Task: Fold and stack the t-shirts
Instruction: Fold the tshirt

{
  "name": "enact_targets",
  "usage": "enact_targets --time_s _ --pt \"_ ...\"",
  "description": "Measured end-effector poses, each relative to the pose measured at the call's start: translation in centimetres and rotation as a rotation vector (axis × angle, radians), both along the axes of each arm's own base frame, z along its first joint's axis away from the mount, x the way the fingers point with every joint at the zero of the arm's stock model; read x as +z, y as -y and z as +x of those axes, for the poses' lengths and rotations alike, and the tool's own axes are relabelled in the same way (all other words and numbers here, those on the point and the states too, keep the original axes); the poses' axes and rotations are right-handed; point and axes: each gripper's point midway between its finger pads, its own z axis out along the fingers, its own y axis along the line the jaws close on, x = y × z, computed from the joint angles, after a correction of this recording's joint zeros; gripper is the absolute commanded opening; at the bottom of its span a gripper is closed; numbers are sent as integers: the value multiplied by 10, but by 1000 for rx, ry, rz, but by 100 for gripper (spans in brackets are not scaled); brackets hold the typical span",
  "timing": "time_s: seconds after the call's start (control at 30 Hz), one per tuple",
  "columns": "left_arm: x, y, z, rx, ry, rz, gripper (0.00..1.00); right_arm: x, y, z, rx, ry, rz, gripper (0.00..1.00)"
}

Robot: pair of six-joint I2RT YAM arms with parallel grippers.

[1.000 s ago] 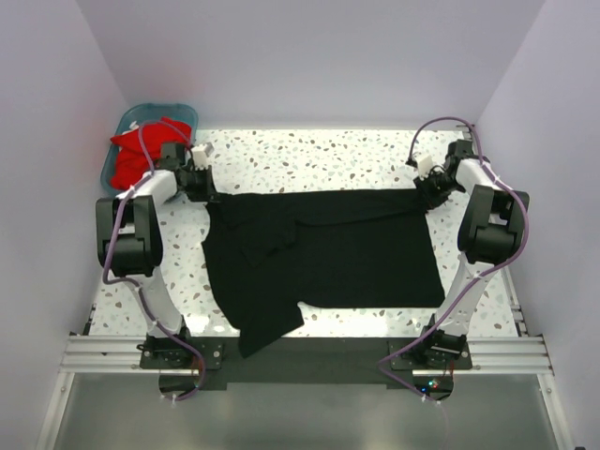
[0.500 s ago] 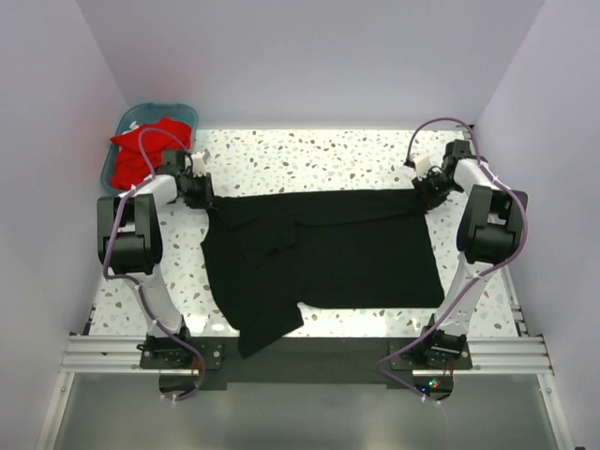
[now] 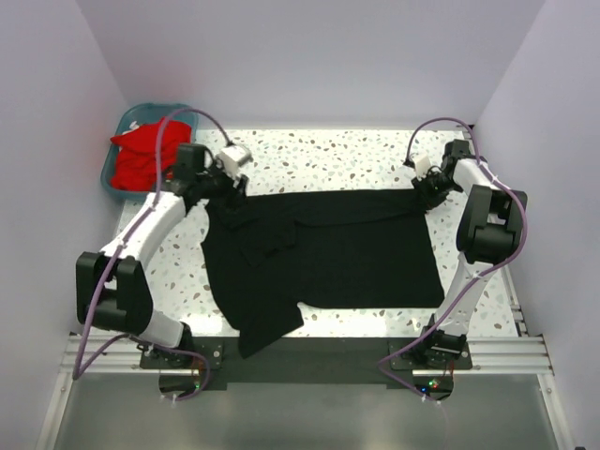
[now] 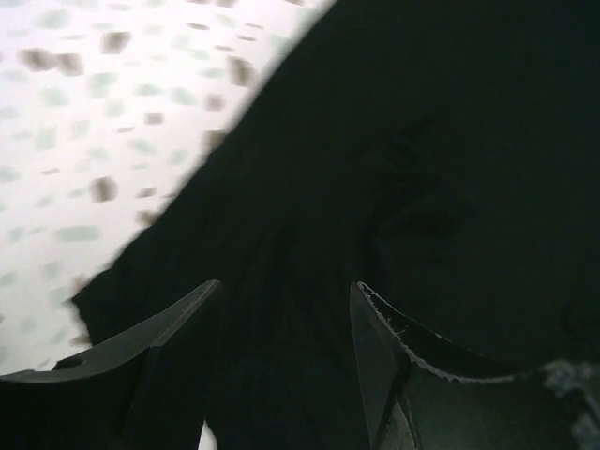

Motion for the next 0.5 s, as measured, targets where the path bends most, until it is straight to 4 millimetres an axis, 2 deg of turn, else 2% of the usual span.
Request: enact_targets --time_s 0.07,0.13,0.23,0.33,0.5 --pt "-15 38 -30 -144 -28 41 66 0 0 0 -4 -1 2 0" --pt "-38 64 -62 -266 -83 94 71 0 0 0 -7 -2 3 0" --pt "-66 81 -100 -386 -137 198 72 0 0 0 -11 -3 4 0" --pt "-80 88 -114 -450 -138 291 73 0 0 0 -11 -4 4 0" --pt "-98 90 -112 -478 -117 405 77 -1 -1 -1 -11 -5 4 0"
